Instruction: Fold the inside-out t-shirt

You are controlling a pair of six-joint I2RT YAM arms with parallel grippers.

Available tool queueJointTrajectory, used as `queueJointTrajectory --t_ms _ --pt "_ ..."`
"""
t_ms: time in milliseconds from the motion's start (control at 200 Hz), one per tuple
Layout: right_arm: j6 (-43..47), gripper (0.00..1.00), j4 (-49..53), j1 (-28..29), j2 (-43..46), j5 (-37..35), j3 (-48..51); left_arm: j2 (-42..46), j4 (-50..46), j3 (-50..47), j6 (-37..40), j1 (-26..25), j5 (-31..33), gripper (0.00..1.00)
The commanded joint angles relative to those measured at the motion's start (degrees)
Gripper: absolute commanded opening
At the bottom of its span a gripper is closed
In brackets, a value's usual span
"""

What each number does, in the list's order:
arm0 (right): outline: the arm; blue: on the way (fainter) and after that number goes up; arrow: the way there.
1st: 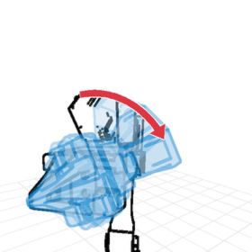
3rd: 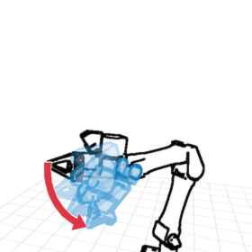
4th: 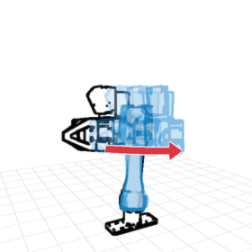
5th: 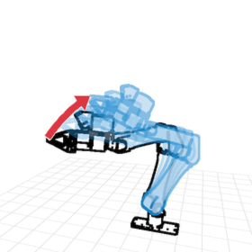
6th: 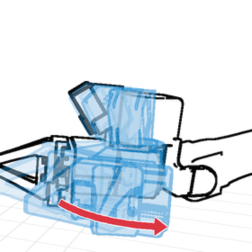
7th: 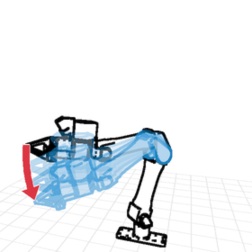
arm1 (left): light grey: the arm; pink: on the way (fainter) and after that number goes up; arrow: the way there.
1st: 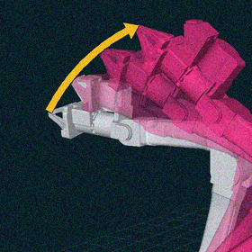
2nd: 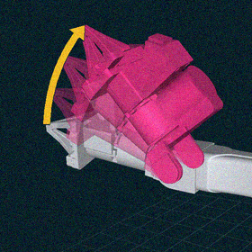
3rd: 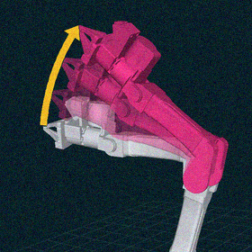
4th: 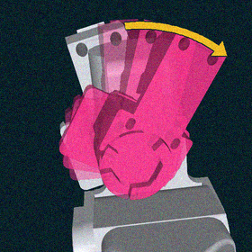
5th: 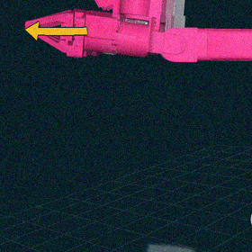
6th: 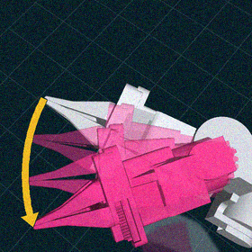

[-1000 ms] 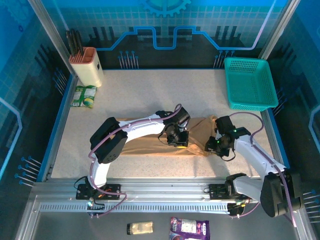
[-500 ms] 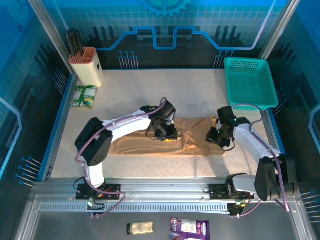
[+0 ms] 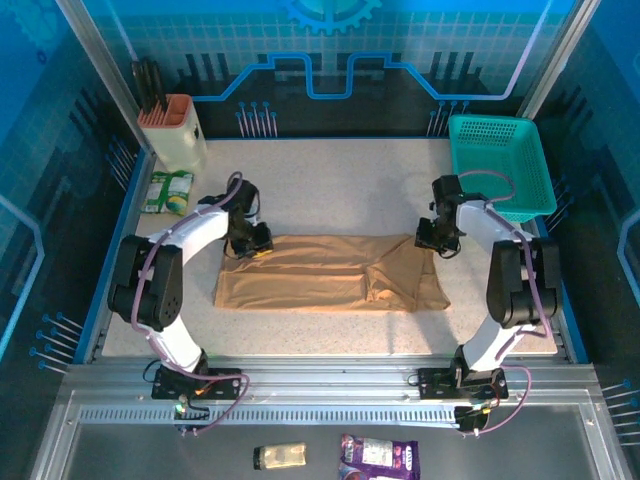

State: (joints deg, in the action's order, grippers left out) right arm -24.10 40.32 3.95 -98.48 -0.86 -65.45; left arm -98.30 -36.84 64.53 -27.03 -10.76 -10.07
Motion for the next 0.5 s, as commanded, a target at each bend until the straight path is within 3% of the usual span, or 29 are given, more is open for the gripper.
queueJointTrajectory --t_ms 0,240,435,495 --pt "2.35 0.26 -0.41 -0.87 -3.22 -1.79 -2.65 -1.72 -1.12 -0.75 4.62 2.86 3.32 0.16" --pt "3.31 0.22 -1.62 -1.01 -8.48 -0.78 -6.63 -5.9 -0.49 -0.09 6.34 6.39 7.11 0.15" --pt "3.63 0.0 -1.2 -1.31 -9.22 -1.63 -6.97 -9.12 -0.42 -0.5 6.64 7.81 7.46 0.15" --pt "3.45 0.0 -0.49 -1.59 -8.91 -3.3 -6.8 -9.41 -0.25 -1.19 6.23 8.2 7.4 0.15"
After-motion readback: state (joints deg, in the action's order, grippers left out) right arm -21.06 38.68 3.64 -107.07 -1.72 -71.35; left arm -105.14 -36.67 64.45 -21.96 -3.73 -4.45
